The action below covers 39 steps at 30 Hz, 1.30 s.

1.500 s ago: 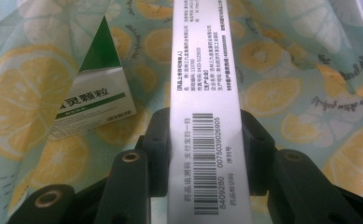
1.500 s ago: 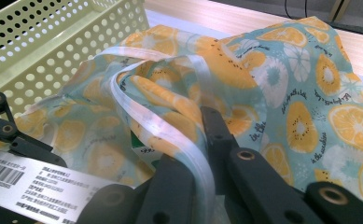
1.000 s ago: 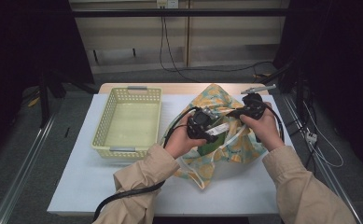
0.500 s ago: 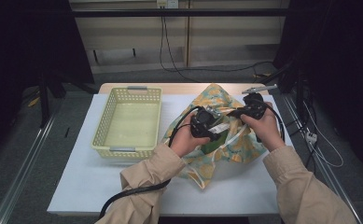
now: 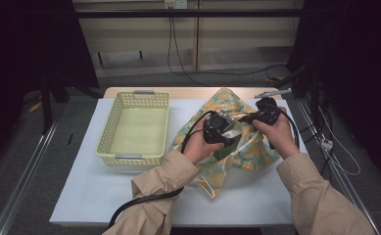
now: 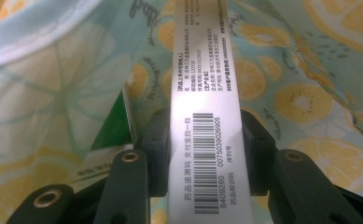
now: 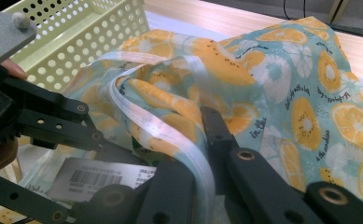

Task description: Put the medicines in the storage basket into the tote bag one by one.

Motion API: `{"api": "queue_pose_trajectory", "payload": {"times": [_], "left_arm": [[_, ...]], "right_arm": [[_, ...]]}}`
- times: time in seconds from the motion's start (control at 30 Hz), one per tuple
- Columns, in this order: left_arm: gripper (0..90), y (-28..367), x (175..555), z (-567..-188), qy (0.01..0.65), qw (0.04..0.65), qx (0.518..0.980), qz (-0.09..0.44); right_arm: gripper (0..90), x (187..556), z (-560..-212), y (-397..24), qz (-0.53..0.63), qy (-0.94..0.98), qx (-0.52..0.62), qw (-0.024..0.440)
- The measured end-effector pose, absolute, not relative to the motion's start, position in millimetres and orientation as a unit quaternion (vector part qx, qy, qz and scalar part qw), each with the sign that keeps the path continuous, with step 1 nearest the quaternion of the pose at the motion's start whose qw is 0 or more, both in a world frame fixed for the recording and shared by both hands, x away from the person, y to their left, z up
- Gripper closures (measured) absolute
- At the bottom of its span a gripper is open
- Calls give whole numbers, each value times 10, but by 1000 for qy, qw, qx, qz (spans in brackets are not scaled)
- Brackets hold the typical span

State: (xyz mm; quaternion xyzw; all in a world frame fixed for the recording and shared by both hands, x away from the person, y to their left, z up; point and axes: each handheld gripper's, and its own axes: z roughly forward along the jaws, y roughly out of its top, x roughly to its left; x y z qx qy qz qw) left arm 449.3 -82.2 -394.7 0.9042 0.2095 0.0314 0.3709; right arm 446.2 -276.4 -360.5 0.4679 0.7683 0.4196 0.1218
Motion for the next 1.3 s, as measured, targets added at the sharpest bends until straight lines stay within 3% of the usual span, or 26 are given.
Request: {"api": "queue_pose_trajectory", "payload": {"times": [0.53,0.57,0.63,0.7,0.83,1.03,1.3], "left_arm": [[612,-1071,4620,-4002,229,400,887,37],[595,-1076,4625,-4011,229,407,883,31],[443,-1069,4625,-4009,237,408,881,29],[367,-1032,4614,-3986,238,408,881,21],[275,-936,4533,-3902,219,384,897,17],[201,-642,4427,-3777,231,385,894,12],[171,-250,4286,-3691,231,378,896,32]], "right_arm": [[899,4470,-3551,-2811,420,764,472,129],[899,4469,-3547,-2810,419,765,472,129],[899,4466,-3546,-2806,419,765,471,129],[899,4463,-3552,-2803,418,766,471,127],[899,4464,-3574,-2797,418,766,472,126],[899,4459,-3630,-2788,414,768,473,125],[899,4429,-3653,-2772,415,768,472,123]]}}
